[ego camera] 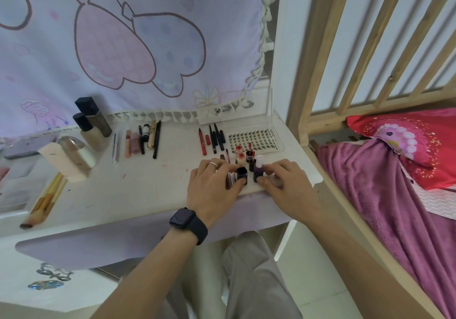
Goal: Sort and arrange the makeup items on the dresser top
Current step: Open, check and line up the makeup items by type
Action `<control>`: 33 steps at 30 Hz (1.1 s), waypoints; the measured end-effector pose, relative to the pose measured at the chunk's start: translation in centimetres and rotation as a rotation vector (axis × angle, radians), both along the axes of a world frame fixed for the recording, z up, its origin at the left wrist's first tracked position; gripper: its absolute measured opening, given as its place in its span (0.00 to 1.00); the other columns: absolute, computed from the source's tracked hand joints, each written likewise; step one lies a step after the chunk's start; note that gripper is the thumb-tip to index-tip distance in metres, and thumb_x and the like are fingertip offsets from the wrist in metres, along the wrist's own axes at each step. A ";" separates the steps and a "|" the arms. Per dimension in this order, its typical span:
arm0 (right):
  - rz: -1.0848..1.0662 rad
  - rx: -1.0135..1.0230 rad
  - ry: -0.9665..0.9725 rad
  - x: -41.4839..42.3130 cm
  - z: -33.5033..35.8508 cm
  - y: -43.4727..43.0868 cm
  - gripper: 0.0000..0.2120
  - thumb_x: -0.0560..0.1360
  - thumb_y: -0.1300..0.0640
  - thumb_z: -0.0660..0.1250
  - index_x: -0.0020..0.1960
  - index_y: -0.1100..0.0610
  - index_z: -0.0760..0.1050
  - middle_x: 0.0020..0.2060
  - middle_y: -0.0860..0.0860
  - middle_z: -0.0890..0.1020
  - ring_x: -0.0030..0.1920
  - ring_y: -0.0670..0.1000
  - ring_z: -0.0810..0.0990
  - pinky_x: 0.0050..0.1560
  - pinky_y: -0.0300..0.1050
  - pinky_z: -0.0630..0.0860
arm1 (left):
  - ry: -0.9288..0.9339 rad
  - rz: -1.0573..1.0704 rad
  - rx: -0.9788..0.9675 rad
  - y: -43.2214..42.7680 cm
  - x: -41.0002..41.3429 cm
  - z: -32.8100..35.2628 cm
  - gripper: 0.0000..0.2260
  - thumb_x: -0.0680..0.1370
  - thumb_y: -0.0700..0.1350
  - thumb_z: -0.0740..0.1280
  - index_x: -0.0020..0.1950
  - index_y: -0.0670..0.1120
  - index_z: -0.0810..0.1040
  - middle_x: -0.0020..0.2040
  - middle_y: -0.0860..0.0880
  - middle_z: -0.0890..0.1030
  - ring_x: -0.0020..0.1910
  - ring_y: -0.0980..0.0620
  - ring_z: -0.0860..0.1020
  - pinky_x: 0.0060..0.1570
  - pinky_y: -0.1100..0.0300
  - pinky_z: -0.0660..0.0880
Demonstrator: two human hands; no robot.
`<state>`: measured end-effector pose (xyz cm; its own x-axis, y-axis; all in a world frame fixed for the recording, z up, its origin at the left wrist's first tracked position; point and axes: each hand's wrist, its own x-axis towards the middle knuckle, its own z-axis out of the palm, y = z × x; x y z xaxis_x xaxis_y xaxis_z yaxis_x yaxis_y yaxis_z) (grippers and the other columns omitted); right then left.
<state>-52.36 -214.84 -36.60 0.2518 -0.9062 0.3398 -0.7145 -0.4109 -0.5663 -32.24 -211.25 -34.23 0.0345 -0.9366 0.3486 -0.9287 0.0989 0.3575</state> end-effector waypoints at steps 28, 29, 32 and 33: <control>-0.035 -0.043 0.086 0.5 -0.8 0.2 0.13 0.78 0.50 0.70 0.60 0.52 0.81 0.54 0.49 0.77 0.53 0.53 0.72 0.53 0.49 0.66 | -0.126 0.024 -0.001 -0.2 -0.8 -0.2 0.15 0.76 0.60 0.67 0.55 0.52 0.83 0.63 0.52 0.77 0.63 0.49 0.70 0.60 0.53 0.65; -0.040 -0.041 0.083 0.6 -0.8 0.2 0.13 0.78 0.50 0.70 0.61 0.52 0.81 0.54 0.49 0.77 0.53 0.52 0.72 0.53 0.48 0.65 | -0.123 0.025 0.004 -0.2 -0.8 -0.3 0.15 0.76 0.60 0.67 0.55 0.52 0.83 0.63 0.53 0.76 0.64 0.50 0.70 0.60 0.53 0.64; -0.061 -0.037 0.070 0.7 -0.9 0.4 0.12 0.78 0.51 0.70 0.60 0.52 0.81 0.54 0.48 0.77 0.53 0.52 0.72 0.53 0.47 0.63 | -0.113 0.017 0.021 -0.3 -0.9 -0.3 0.14 0.77 0.60 0.66 0.55 0.54 0.82 0.63 0.54 0.75 0.65 0.51 0.68 0.61 0.54 0.63; -0.069 -0.040 0.062 0.7 -1.0 0.5 0.12 0.78 0.51 0.70 0.59 0.53 0.81 0.54 0.48 0.78 0.53 0.52 0.72 0.52 0.47 0.63 | -0.112 0.012 0.027 -0.4 -0.9 -0.2 0.14 0.77 0.60 0.65 0.55 0.54 0.82 0.63 0.54 0.75 0.65 0.51 0.68 0.61 0.54 0.63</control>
